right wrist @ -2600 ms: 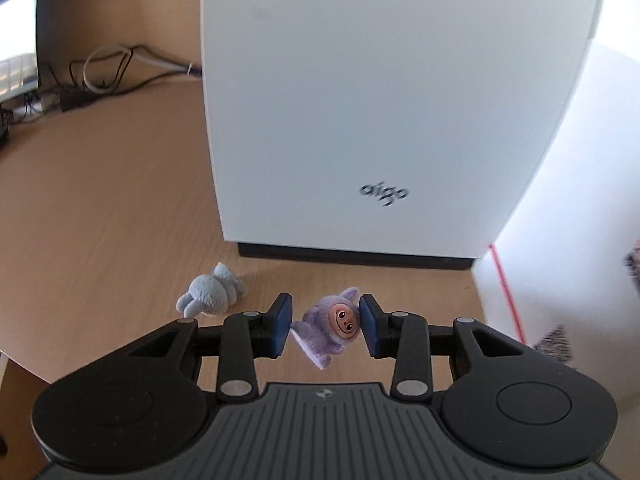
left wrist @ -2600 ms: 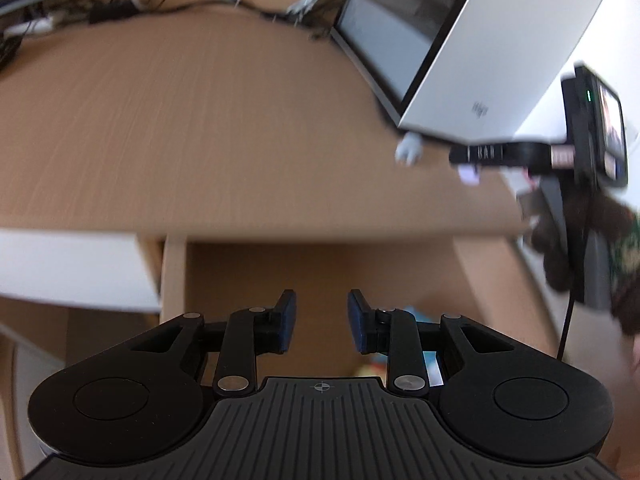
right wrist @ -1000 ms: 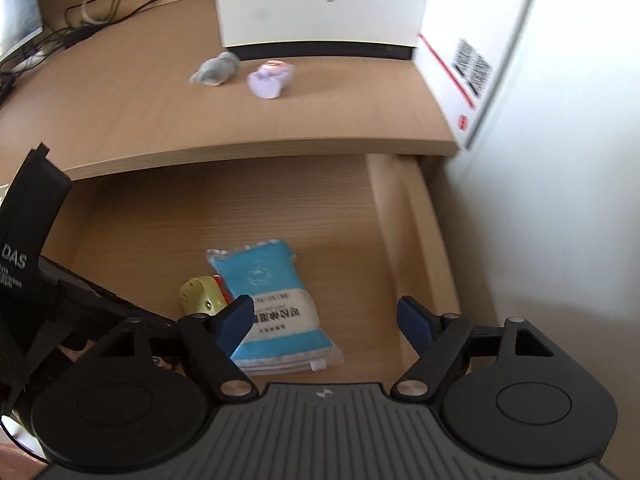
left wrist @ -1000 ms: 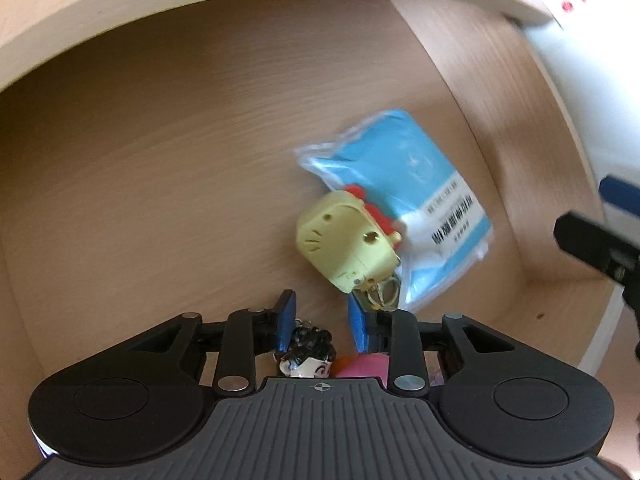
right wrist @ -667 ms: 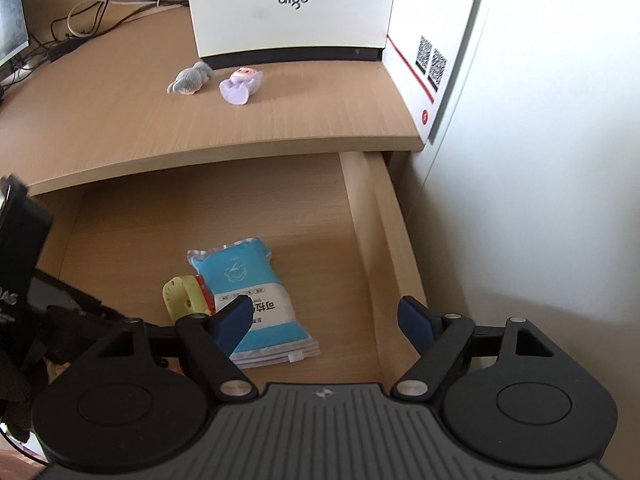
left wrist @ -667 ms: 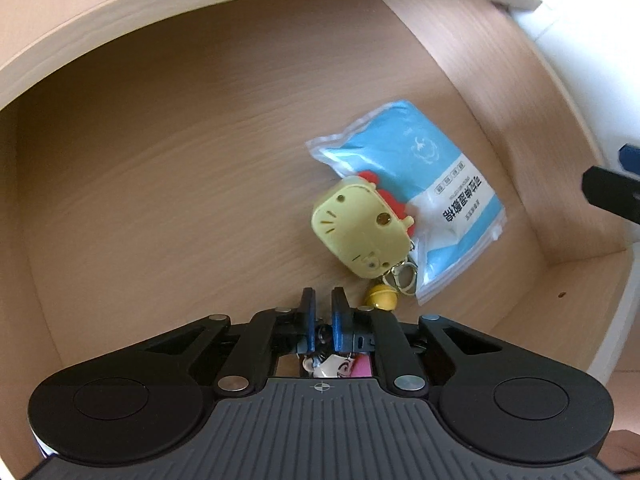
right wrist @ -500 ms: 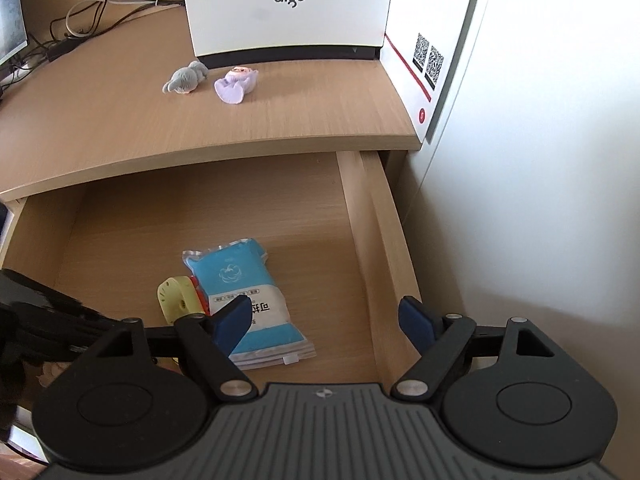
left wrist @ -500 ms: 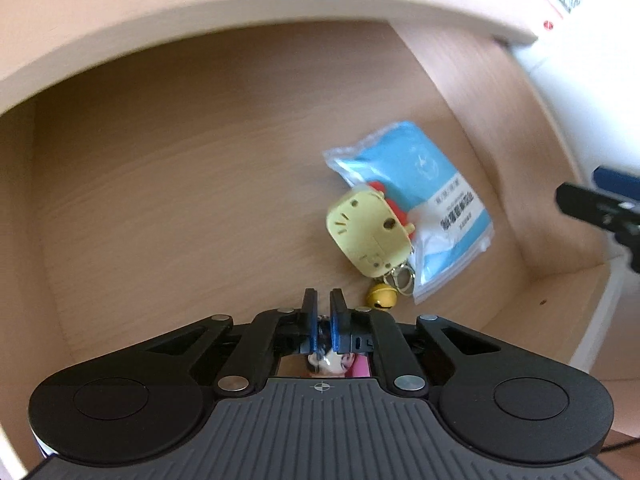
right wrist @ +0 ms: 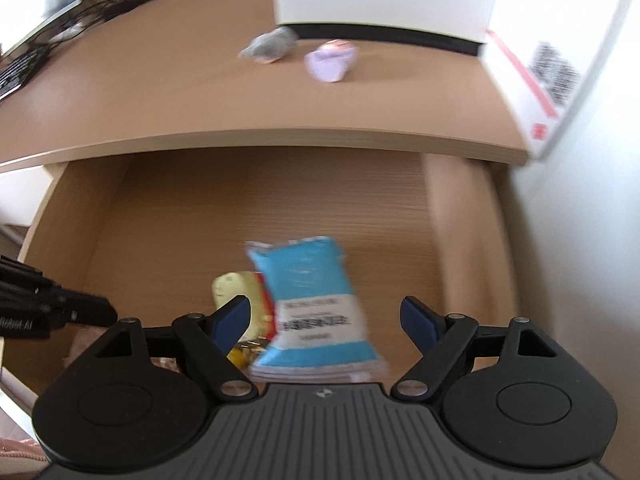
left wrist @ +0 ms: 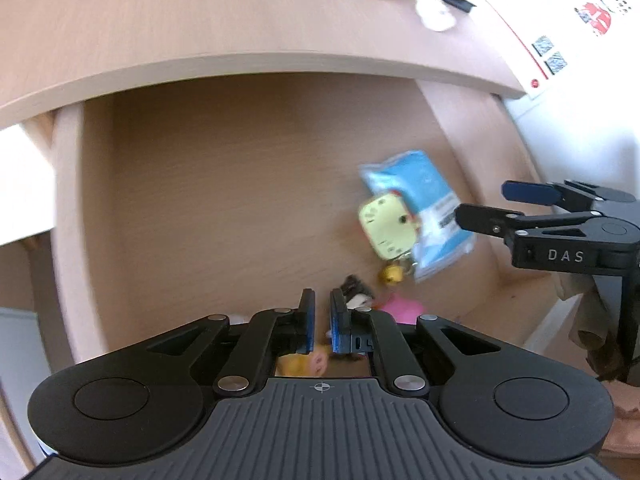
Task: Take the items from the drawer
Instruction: 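Reach the right tool into the drawer and grasp the yellow cat keychain, then grasp the red-and-white doll with the left tool while the right tool lifts the keychain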
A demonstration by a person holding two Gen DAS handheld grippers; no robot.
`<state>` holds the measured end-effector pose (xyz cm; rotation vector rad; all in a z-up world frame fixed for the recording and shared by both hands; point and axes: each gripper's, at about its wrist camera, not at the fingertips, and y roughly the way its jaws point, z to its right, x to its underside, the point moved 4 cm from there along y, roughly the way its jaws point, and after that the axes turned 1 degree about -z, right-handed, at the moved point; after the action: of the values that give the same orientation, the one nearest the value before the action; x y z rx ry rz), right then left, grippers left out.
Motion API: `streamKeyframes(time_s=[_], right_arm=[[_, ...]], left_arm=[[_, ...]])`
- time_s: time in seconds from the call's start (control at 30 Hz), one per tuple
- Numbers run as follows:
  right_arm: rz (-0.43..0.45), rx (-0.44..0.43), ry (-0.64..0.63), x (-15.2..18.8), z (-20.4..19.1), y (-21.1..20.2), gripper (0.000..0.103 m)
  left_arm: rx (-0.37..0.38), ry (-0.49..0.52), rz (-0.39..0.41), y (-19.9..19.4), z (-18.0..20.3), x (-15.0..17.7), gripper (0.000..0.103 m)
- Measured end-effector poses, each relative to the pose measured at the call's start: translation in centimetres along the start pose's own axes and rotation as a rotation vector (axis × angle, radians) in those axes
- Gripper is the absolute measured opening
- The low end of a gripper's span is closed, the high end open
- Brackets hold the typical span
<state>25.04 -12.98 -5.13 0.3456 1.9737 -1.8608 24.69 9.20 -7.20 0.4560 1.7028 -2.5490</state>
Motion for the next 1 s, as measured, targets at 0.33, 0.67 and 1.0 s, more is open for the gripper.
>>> streamKeyframes(time_s=[0.33,0.67,1.0], right_arm=[[-0.123,-0.077,-0.19,-1.1,-6.8,5.6,0.081],[-0.126,0.033,-0.318,-0.8,-8.2,6.6,0.027],[-0.022,0.0,-0.075,-0.5,-1.0,0.1,0.006]], left_arm=[[-0.035,-0.096,0.038,-3.6,-3.4,1.5,0.014],[-0.074,0.059,-0.075,-1.2,-1.2,2.3,0.015],[-0.001,0.143,-0.123,0.8,2.0,1.8,0.015]])
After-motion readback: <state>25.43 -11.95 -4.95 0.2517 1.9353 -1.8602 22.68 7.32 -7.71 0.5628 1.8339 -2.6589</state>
